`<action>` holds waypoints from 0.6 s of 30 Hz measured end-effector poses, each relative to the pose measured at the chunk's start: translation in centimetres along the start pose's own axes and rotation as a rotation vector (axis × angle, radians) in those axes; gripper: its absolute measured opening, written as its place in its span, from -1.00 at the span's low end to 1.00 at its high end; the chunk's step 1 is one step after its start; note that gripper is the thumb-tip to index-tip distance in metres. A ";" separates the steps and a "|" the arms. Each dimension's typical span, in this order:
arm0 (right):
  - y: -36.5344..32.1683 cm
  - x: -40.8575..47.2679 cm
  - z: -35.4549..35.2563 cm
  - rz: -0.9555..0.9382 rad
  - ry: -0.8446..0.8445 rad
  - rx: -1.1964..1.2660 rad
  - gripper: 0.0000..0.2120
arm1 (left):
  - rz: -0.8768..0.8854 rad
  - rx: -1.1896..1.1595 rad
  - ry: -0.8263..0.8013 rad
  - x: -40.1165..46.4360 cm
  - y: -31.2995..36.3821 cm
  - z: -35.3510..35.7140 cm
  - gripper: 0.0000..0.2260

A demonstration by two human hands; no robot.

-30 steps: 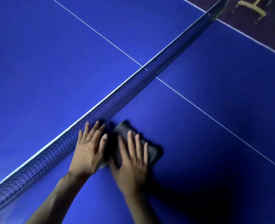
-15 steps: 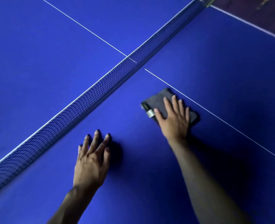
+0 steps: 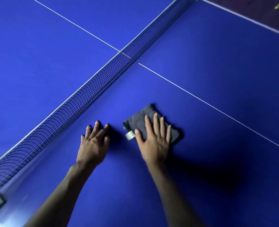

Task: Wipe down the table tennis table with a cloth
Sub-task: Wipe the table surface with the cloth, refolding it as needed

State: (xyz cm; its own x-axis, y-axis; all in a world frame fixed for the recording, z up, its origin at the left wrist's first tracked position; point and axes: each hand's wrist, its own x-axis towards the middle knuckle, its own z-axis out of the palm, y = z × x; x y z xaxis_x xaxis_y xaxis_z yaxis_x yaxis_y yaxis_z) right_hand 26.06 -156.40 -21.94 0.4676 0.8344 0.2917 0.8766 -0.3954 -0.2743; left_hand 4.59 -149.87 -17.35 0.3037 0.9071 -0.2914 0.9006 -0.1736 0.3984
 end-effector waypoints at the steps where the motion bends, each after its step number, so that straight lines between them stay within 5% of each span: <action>1: -0.9 -2.8 -0.9 -0.013 -0.032 0.007 -0.41 | 0.004 0.024 -0.007 0.1 0.1 -0.2 -0.36; 8: -2.6 -12.3 -3.9 -0.043 -0.116 0.045 -0.42 | -0.083 -0.047 -0.007 -2.9 4.1 0.6 -0.61; 18: 10.5 9.4 0.8 0.124 0.064 -0.062 -0.43 | -0.112 0.080 -0.025 -3.6 4.0 3.2 -0.59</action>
State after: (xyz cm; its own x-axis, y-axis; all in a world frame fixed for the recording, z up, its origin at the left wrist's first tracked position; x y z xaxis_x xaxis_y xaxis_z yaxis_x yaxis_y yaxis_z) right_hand 39.57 -152.36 -22.78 0.5773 0.7524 0.3173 0.8161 -0.5183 -0.2557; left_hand 8.12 -155.01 -17.44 0.2068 0.9127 -0.3526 0.9509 -0.1027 0.2919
